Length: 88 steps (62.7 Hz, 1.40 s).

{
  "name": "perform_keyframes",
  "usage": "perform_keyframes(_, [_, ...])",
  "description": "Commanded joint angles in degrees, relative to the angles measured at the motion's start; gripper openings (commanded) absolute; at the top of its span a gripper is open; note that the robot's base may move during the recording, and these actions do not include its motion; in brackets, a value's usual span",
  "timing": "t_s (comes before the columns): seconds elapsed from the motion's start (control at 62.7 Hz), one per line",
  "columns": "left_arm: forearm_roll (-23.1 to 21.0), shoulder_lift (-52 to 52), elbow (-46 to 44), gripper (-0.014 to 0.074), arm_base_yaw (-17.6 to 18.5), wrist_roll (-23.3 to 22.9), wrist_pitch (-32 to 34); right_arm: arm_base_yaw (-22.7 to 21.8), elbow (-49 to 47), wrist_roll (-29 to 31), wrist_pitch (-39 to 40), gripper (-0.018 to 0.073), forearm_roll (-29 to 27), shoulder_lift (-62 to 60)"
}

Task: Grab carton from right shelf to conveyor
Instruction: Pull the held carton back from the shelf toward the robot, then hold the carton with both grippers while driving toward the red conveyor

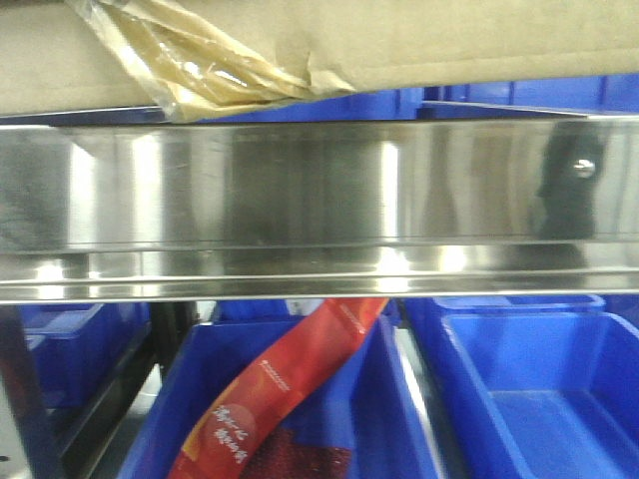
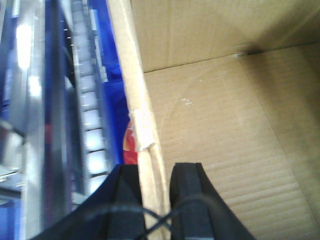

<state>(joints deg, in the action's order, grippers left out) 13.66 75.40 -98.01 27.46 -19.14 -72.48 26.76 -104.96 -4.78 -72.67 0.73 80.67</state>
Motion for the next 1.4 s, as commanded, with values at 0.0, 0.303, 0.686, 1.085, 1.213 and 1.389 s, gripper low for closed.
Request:
perform_keyframes(0.0, [-2.4,-0.8,-0.2,-0.0018,0.8,0.4,2.5,0.3,-0.1,0.8,2.7,-0.0069,-0.7,-0.4])
perform_keyframes(0.303, [-2.4,-0.8,-0.2,-0.0018,0.8,0.4,2.5,0.3,-0.1,0.8,2.7,-0.0069,-0.7,-0.4])
perform_keyframes(0.686, [-2.4,-0.8,-0.2,-0.0018,0.8,0.4,2.5,0.3,-0.1,0.8,2.7,-0.0069,-0.7,-0.4])
perform_keyframes(1.085, [-2.4,-0.8,-0.2,-0.0018,0.8,0.4,2.5,0.3,-0.1,0.8,2.7,-0.0069,-0.7,-0.4])
perform_keyframes(1.213, [-2.4,-0.8,-0.2,-0.0018,0.8,0.4,2.5,0.3,-0.1,0.8,2.7,-0.0069,-0.7,-0.4])
perform_keyframes(1.389, [-2.4,-0.8,-0.2,-0.0018,0.8,0.4,2.5,0.3,-0.1,0.8,2.7,-0.0069,-0.7,-0.4])
